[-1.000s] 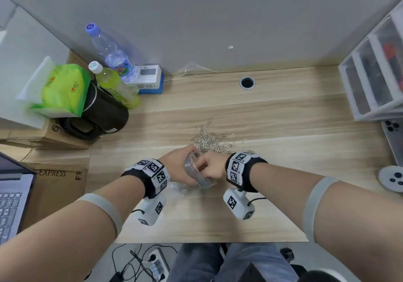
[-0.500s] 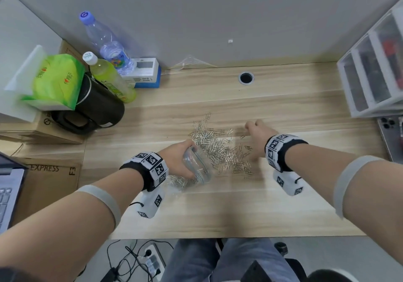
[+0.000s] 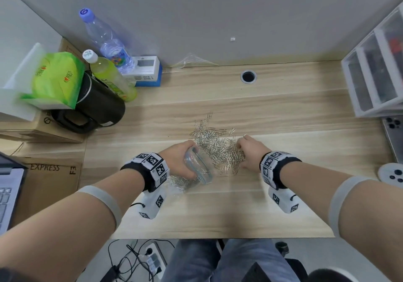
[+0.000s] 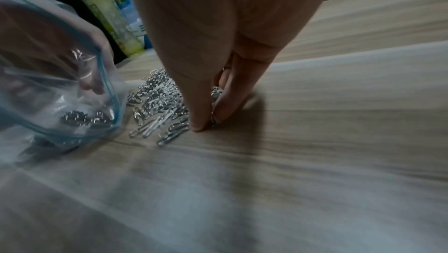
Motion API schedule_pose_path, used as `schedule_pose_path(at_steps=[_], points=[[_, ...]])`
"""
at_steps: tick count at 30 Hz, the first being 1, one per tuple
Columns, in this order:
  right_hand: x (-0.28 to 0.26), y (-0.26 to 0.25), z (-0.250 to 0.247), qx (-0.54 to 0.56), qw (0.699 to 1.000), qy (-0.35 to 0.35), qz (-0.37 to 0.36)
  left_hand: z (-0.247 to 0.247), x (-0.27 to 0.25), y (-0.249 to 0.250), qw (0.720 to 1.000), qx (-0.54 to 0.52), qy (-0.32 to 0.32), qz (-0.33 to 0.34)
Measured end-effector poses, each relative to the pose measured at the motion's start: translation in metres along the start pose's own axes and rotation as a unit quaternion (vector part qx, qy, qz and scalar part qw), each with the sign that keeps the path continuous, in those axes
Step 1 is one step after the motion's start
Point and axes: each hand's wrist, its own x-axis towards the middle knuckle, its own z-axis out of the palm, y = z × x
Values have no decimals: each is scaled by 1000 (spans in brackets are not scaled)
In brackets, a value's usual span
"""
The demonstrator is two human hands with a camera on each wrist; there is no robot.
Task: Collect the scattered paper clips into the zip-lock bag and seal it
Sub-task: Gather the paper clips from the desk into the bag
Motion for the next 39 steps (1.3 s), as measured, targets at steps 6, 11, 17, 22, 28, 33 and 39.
schedule_pose_path(at_steps=[6,11,17,22,28,33,39], points=[[11,-20,1,112,993,48,-12,-3,-5,-6,1000,-1,3,-5],[10,-22,-5,23,998,47,-20,-6,-8,-11,1000,16,9,-20],[13,-25,3,-122,992,4,-46,-6,-11,-12,1000,18,7,-23],[23,-35,11,-29,997,29,-68,-8,-10,-13,1000,10,-1,-23],[31,-41,11,49,996,53,-54,-9,-9,-18,1000,10,-4,-27],[31,-51,10,-24,997,24,-70,-13,-8,-22,999,12,-6,-32],[37,-61,12,-90,994,7,-68,-13,-4,-25,999,17,-9,-26]])
